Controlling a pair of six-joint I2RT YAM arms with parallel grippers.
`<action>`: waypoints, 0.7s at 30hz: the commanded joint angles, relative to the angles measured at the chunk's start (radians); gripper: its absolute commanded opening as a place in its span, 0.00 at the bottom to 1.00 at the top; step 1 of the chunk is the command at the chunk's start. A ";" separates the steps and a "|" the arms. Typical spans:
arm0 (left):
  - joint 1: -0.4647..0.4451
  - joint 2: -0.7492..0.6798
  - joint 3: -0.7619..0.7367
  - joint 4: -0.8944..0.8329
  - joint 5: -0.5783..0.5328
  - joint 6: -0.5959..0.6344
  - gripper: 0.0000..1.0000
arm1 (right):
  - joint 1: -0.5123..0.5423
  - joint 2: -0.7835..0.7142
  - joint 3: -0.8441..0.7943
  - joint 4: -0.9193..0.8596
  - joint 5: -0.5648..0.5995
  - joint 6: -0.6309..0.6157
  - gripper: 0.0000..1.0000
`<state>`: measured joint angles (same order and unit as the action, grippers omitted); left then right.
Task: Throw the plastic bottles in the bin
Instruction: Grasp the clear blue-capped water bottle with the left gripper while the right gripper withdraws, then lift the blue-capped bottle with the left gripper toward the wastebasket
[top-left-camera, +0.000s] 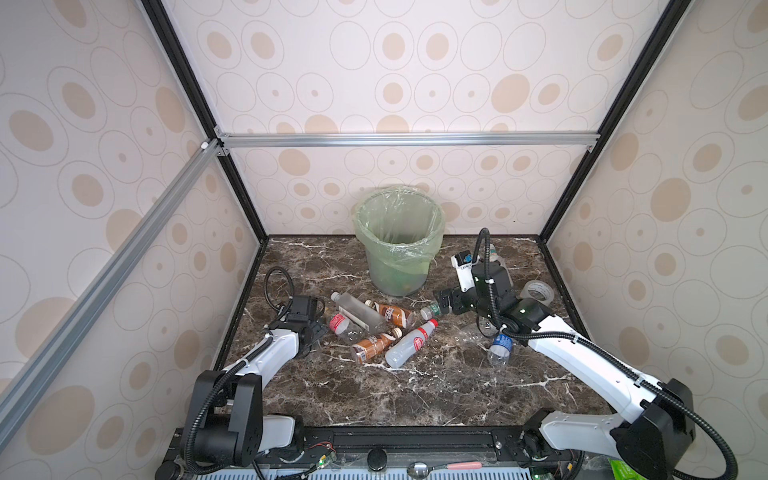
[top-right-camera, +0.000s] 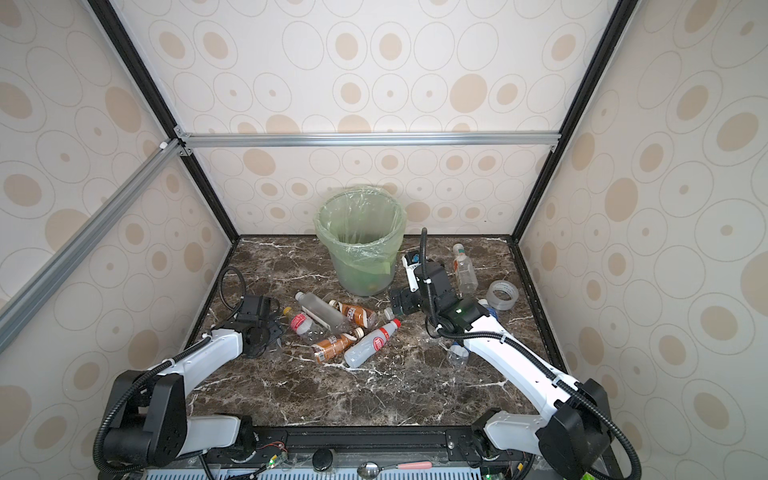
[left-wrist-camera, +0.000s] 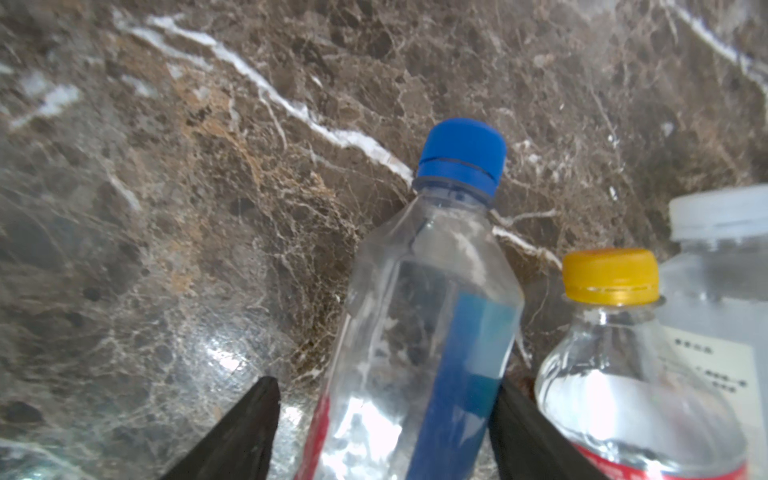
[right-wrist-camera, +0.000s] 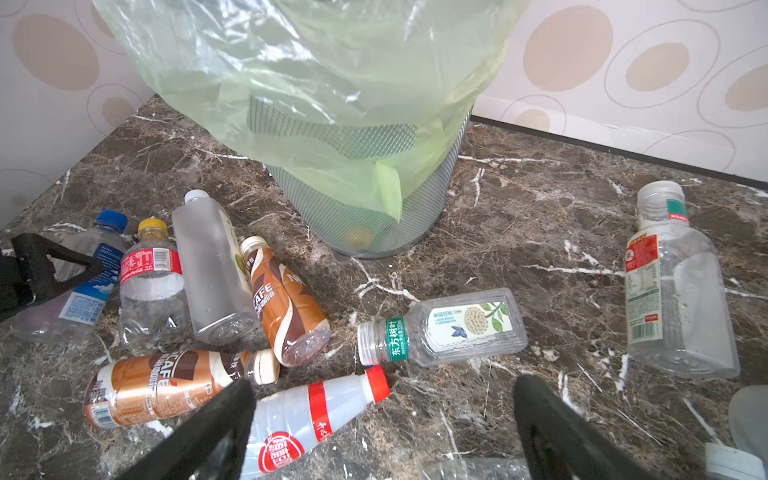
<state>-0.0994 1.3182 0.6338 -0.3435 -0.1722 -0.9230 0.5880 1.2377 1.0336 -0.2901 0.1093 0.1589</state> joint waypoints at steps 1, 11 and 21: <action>0.010 -0.004 -0.019 0.026 -0.010 -0.036 0.67 | 0.000 -0.031 -0.015 0.020 0.008 0.000 1.00; 0.010 -0.109 -0.048 0.070 0.032 0.014 0.59 | 0.000 -0.025 -0.020 0.025 -0.008 0.007 1.00; 0.010 -0.281 0.058 0.142 0.137 0.211 0.55 | -0.002 0.001 0.054 0.006 -0.069 0.023 1.00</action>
<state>-0.0959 1.0679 0.6273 -0.2550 -0.0872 -0.8124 0.5880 1.2327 1.0389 -0.2790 0.0700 0.1707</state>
